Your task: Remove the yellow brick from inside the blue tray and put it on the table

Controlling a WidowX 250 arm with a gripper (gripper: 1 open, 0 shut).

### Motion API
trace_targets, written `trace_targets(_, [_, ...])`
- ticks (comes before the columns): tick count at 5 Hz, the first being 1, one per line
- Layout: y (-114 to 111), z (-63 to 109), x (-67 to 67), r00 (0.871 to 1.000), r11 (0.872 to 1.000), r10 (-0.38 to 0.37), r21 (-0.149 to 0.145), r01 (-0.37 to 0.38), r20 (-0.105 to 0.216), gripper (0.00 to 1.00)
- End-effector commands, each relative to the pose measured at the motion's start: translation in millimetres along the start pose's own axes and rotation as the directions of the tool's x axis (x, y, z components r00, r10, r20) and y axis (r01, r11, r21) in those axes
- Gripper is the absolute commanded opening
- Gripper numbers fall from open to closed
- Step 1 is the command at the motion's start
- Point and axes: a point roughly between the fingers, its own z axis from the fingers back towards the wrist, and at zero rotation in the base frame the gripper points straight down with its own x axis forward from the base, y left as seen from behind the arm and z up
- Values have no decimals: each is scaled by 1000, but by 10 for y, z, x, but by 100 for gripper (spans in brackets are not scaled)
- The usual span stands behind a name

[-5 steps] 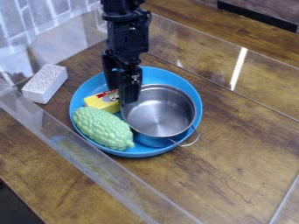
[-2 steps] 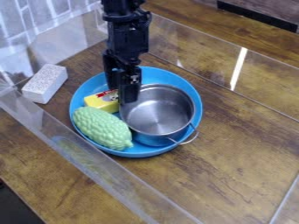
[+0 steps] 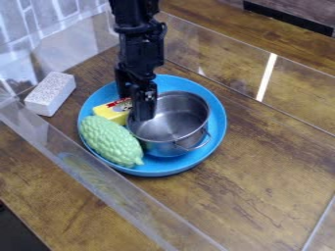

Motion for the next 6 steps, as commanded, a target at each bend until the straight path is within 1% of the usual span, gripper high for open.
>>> trace_targets(1, [56,54,-12,1000,1000,-6,24,6,11,0])
trace_targets(6, [33,-114,-6,999,999,-44,27,45,-27,0])
